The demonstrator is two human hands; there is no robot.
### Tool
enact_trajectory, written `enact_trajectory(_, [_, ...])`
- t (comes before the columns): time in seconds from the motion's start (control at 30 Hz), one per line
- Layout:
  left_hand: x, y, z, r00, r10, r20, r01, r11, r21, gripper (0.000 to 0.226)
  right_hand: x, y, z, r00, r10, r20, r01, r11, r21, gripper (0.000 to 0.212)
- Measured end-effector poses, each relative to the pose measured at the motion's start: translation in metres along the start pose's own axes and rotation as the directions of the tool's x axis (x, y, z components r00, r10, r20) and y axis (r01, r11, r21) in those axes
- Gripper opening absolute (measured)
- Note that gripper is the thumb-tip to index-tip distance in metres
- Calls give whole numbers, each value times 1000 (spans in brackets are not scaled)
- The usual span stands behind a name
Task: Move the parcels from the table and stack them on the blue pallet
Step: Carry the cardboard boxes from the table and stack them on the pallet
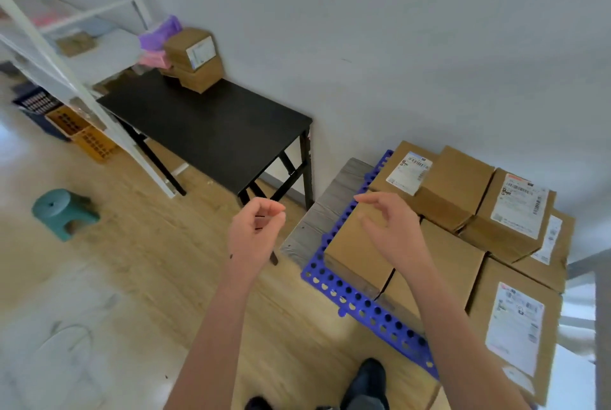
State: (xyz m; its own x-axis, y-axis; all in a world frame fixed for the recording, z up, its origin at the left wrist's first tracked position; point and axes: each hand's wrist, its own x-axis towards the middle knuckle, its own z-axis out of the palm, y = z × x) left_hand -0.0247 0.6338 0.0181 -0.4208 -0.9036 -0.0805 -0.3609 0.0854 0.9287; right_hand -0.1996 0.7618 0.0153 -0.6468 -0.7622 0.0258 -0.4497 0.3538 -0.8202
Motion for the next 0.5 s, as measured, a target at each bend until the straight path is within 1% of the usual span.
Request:
enact_trajectory(0.17, [-3,-22,-77,999,38,0,-37,995,91,17,-11,-46,58,999,-22,-25,22,1000,18,30])
enact_trajectory(0.3, [-2,-37,-133,998,58,-26,-55,992,112,15,-22,-80,102,1000,-29,-4,29,998,58,31])
enact_trajectory(0.4, [-2,-52,-169,997,38,-65,-30,993,113,12,-25,-101,135,997,-51,61,51,999,-1,28])
enact_trajectory(0.5, [1,-69,-197,990,-27,-137,35,998,55,14,-18,-126,163,987,-95,133,108,990,-94,27])
